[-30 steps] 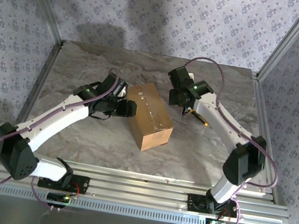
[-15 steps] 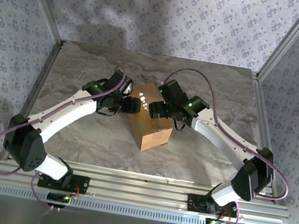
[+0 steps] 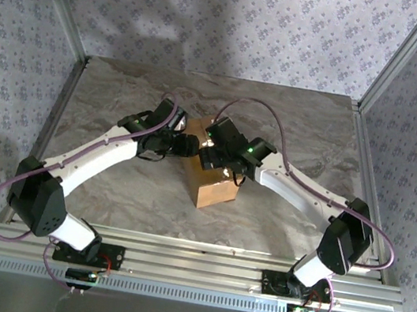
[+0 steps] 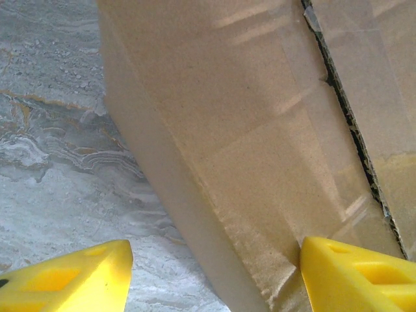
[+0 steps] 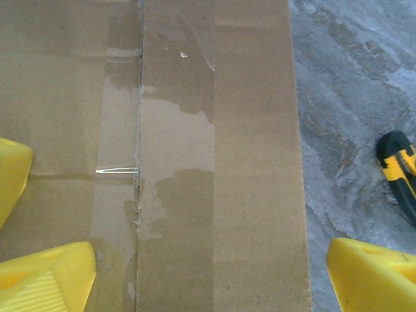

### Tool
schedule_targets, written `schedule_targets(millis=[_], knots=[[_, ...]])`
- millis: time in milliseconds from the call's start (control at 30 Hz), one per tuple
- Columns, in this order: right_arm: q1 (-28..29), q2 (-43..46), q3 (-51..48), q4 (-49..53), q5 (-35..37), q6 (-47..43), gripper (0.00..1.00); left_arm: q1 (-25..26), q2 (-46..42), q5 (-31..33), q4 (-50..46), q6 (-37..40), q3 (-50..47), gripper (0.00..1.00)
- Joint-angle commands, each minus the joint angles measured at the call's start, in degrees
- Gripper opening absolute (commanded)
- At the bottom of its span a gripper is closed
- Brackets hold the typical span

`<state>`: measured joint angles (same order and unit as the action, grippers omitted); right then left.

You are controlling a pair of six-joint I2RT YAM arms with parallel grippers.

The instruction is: Unpack the express box

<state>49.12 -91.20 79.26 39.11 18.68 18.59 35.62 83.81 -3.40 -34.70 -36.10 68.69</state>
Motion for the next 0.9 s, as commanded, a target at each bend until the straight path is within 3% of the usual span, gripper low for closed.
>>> schedule_targets(millis=[0, 867], knots=[[-0.17, -2.21, -0.22, 2.23, 7.21, 0.71, 0.92, -0.29, 3.1, 1.84, -4.92, 0.42, -3.09, 0.68], [-2.13, -0.21, -2.5, 4.32, 12.36, 3.65, 0.73, -0.27, 6.19, 3.01, -4.99, 1.2, -7.27, 0.63]])
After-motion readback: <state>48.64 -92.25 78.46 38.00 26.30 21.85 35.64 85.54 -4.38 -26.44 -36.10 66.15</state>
